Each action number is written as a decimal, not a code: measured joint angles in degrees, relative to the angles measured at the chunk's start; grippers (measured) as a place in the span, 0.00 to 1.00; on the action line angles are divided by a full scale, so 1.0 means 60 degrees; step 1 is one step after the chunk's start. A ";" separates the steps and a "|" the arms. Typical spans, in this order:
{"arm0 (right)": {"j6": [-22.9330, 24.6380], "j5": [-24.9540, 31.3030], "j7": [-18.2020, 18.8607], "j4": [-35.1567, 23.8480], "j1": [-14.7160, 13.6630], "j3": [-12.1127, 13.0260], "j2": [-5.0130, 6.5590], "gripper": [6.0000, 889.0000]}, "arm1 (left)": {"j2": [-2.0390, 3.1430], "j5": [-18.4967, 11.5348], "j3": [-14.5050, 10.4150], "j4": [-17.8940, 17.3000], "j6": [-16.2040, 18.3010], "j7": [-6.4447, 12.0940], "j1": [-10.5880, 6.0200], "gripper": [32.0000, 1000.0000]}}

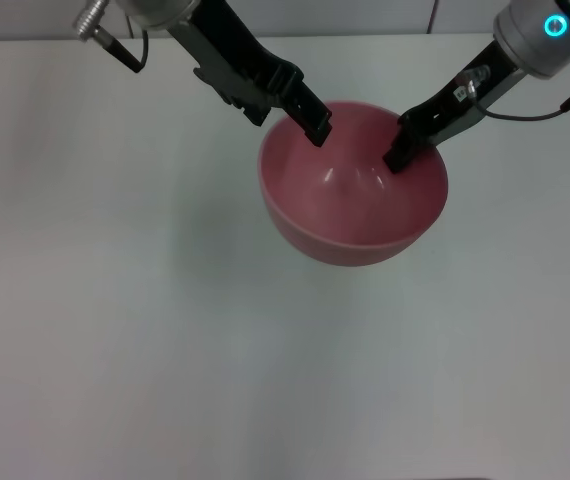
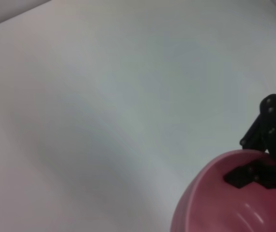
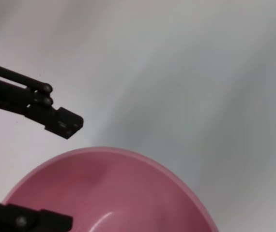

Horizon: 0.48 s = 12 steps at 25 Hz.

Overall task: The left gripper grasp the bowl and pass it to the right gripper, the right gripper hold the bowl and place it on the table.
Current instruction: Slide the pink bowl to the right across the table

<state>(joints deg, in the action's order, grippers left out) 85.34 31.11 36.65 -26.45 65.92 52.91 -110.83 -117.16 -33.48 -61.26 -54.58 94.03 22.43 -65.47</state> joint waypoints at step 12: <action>0.0000 0.0000 0.0000 0.0000 -0.0100 0.0000 0.0000 0.02 | 0.0056 0.0046 -0.0014 -0.0770 0.0296 -0.0236 0.0131 0.86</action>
<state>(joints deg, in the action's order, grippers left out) 85.34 31.11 36.65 -26.45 65.31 52.91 -110.82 -116.83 -33.21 -61.35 -59.20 95.81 21.01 -64.69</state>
